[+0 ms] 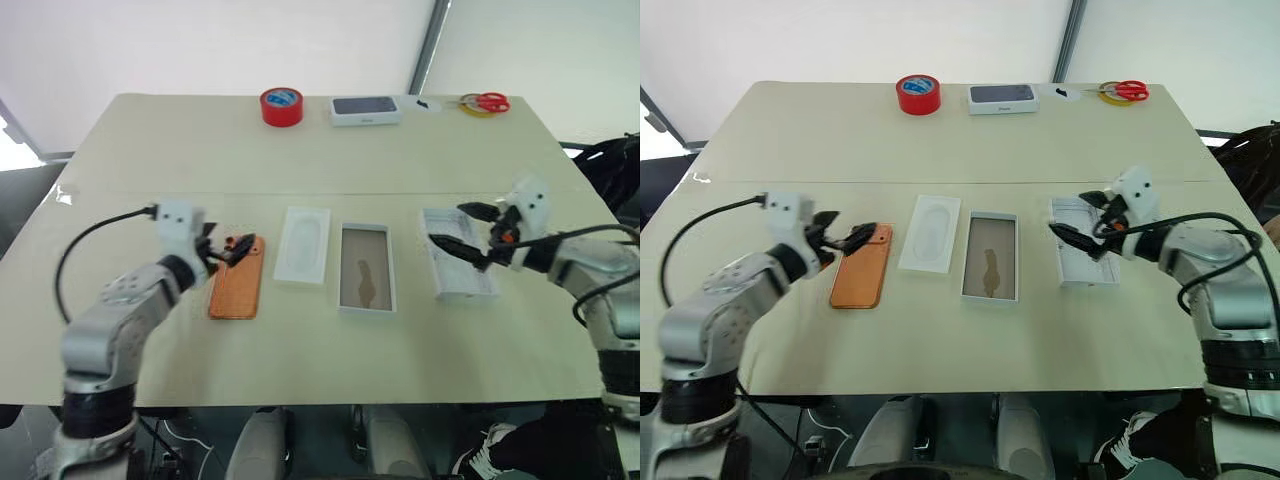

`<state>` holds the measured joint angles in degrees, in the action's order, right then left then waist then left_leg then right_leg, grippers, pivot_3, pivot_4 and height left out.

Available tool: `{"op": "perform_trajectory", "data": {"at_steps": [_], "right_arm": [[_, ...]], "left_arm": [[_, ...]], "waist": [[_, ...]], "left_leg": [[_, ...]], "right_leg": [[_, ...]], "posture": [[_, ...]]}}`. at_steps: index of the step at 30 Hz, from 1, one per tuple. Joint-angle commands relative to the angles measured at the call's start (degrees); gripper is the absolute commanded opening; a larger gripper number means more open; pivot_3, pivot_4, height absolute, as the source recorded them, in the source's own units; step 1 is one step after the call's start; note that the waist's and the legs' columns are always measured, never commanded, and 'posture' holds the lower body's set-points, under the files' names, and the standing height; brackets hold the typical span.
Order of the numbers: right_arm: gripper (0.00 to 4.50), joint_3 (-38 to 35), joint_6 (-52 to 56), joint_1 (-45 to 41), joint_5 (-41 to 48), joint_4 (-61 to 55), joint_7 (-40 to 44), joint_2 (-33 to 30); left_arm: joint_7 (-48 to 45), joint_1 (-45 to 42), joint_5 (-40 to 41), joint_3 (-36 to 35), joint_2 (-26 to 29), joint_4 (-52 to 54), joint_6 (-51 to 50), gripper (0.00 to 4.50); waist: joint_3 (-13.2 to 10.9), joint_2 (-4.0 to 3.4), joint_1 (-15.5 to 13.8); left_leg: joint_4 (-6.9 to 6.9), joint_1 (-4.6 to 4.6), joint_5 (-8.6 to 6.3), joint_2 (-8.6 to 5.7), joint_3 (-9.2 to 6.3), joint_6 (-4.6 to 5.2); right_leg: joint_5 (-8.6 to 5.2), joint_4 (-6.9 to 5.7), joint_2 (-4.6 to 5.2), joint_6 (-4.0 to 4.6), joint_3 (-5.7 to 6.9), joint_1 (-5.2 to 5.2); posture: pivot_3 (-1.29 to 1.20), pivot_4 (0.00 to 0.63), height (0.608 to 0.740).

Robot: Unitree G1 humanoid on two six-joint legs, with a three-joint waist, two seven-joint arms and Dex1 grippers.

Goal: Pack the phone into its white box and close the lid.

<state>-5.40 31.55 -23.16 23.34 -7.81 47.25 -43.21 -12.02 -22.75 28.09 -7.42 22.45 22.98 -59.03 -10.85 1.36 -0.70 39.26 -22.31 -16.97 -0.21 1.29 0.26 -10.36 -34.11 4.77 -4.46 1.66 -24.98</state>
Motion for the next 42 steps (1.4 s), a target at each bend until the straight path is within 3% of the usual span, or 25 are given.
{"op": "perform_trajectory", "data": {"at_steps": [1, 8, 14, 25, 28, 35, 39, 42], "right_arm": [[4.50, 0.7, 2.3, -1.5, 0.8, -5.0, -1.3, 0.6], [4.50, 2.3, 6.6, -0.6, 2.0, -10.6, -0.8, 0.2], [4.50, 3.3, 9.9, -0.5, 1.9, -14.0, -0.6, -1.3], [4.50, 4.6, 12.6, 0.7, 4.0, -17.4, 3.3, -4.6], [4.50, 5.5, 14.4, 0.5, 4.3, -18.1, 4.2, -5.9], [4.50, 10.9, 21.1, -0.7, 5.2, -21.0, 7.8, -11.3], [4.50, 18.1, 23.2, -2.6, 1.8, -22.4, 7.2, -12.3], [4.50, 22.1, 26.5, -6.0, 0.1, -20.8, 4.6, -9.8]], "left_arm": [[5.1, -5.9, -0.3, -0.5, -2.9, -2.7, -9.3, 4.46], [8.4, -19.7, 1.7, -8.2, -12.8, -15.2, -24.1, 4.46], [9.1, -26.9, -0.9, -9.3, -14.3, -24.5, -30.6, 4.46], [8.5, -30.5, -4.0, -12.0, -16.7, -32.3, -32.3, 4.46], [8.8, -30.3, -4.8, -12.4, -17.0, -32.5, -32.2, 3.65], [8.9, -30.6, -6.2, -13.3, -16.4, -33.1, -31.7, 0.06], [8.4, -30.5, -6.4, -13.8, -16.0, -32.7, -31.4, 0.06], [7.6, -30.7, -5.9, -15.1, -15.7, -31.7, -31.8, 0.06]], "waist": [[0.0, 0.00, 0.0], [0.0, 0.05, 0.0], [0.0, 0.06, 0.1], [0.0, 0.07, 0.0], [0.0, 0.07, 0.0], [0.0, 0.08, 0.0], [-0.1, 0.09, 0.1], [-0.1, 0.09, 0.1]], "left_leg": [[-0.01, 0.00, 0.00, 0.00, -0.01, 0.00], [0.01, -0.02, 0.00, -0.05, -0.02, 0.00], [-0.02, 0.00, 0.00, -0.09, -0.03, 0.00], [-0.01, 0.00, 0.02, -0.06, -0.04, -0.02], [-0.01, 0.00, 0.02, -0.06, -0.05, -0.03], [-0.01, -0.02, 0.02, -0.06, -0.05, -0.03], [-0.01, -0.01, 0.02, -0.05, -0.06, -0.03], [-0.01, -0.01, 0.03, -0.04, -0.05, -0.05]], "right_leg": [[0.00, 0.00, -0.01, -0.02, 0.01, 0.00], [0.00, 0.01, 0.00, -0.02, 0.03, 0.01], [0.00, 0.00, -0.06, -0.03, 0.05, 0.00], [0.00, 0.00, 0.00, -0.03, 0.05, 0.01], [0.00, 0.00, 0.01, -0.02, 0.05, 0.01], [0.00, 0.00, 0.02, -0.02, 0.05, -0.01], [0.00, 0.01, 0.02, -0.02, 0.06, -0.01], [0.00, -0.01, 0.02, -0.02, 0.06, -0.04]], "posture": [[0.00, 0.150, 0.732], [0.00, 0.150, 0.732], [0.00, 0.150, 0.732], [0.00, 0.150, 0.732], [0.00, 0.150, 0.732], [0.00, 0.150, 0.732], [0.00, 0.150, 0.732], [0.00, 0.150, 0.732]]}}
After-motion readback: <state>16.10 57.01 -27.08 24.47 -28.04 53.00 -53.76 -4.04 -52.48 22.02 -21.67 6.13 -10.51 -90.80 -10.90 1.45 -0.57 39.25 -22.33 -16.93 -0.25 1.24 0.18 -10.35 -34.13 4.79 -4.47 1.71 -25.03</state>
